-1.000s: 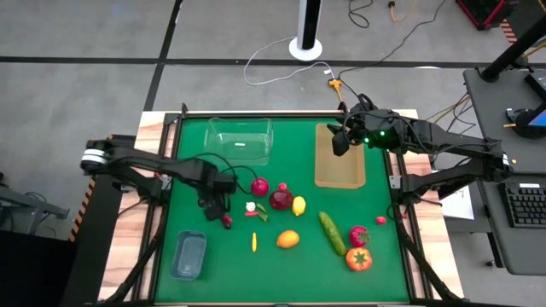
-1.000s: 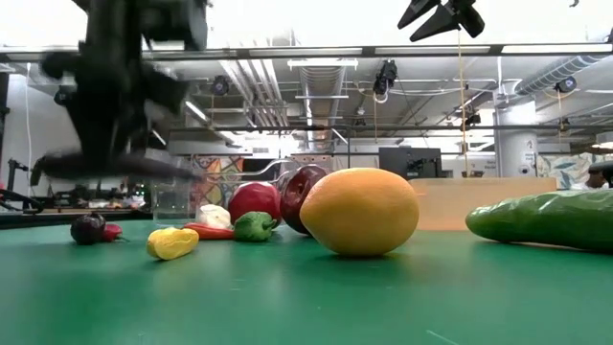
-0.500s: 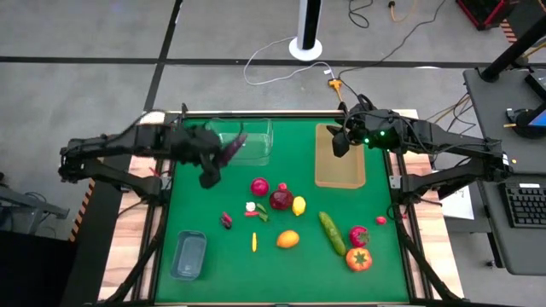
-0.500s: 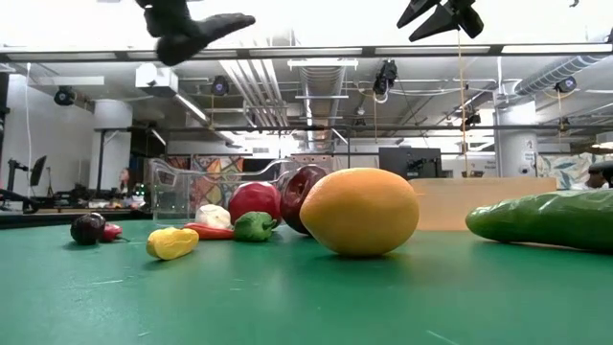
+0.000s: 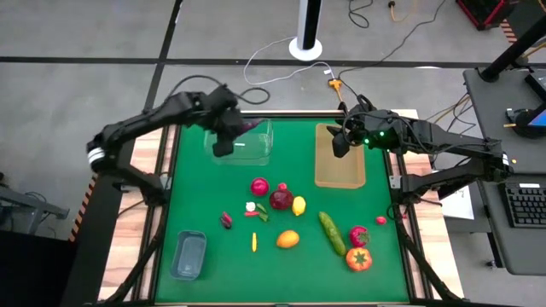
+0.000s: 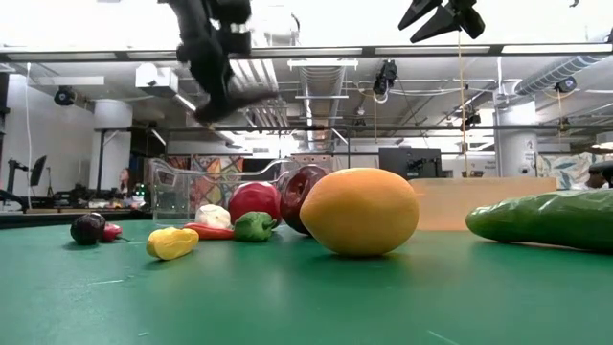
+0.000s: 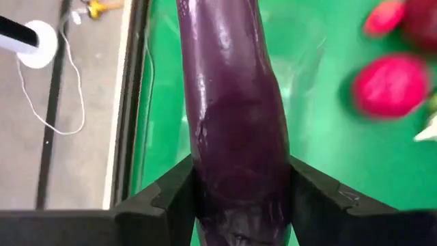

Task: Sort produce into baskets
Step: Put the top large purple eggplant into the transparent bin, then put the green cucumber into the transparent bin

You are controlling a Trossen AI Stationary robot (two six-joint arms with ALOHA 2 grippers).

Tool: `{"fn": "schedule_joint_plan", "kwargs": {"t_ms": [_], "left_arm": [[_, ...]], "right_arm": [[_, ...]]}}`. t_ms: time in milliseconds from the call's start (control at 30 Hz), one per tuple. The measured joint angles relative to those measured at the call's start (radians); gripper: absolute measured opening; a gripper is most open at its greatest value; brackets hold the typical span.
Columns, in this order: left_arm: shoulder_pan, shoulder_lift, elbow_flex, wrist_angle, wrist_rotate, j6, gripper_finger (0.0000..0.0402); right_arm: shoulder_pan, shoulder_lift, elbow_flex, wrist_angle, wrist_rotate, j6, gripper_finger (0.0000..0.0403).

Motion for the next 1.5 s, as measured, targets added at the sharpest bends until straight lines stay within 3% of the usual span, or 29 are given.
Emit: {"fn": "schedule_joint_plan", "kwargs": {"t_ms": [133, 467, 733, 933, 1233, 1500], "left_arm": [[0.036, 0.112, 0.000, -0.028, -0.008, 0.140, 0.0170], [0.048, 0.315, 0.079, -0.129, -0.025, 0.181, 0.0170], [0.054, 0.343, 0.087, -0.123, -0.035, 0.168, 0.0177], [0.054, 0.341, 0.087, -0.117, -0.086, 0.122, 0.0207], [0.053, 0.335, 0.094, -0.125, -0.084, 0.074, 0.0250], [0.041, 0.279, 0.247, -0.219, 0.121, -0.089, 0.0245]], "right_arm": [[0.000, 0.000, 0.000, -0.020, 0.000, 0.001, 0.0185], [0.000, 0.000, -0.001, -0.070, 0.000, 0.016, 0.0185], [0.000, 0.000, -0.001, -0.070, 0.003, 0.016, 0.0185], [0.000, 0.000, -0.001, -0.070, 0.003, 0.016, 0.0185], [0.000, 0.000, -0.001, -0.070, 0.003, 0.017, 0.0185], [0.000, 0.000, -0.001, -0.070, 0.003, 0.017, 0.0185]]}}
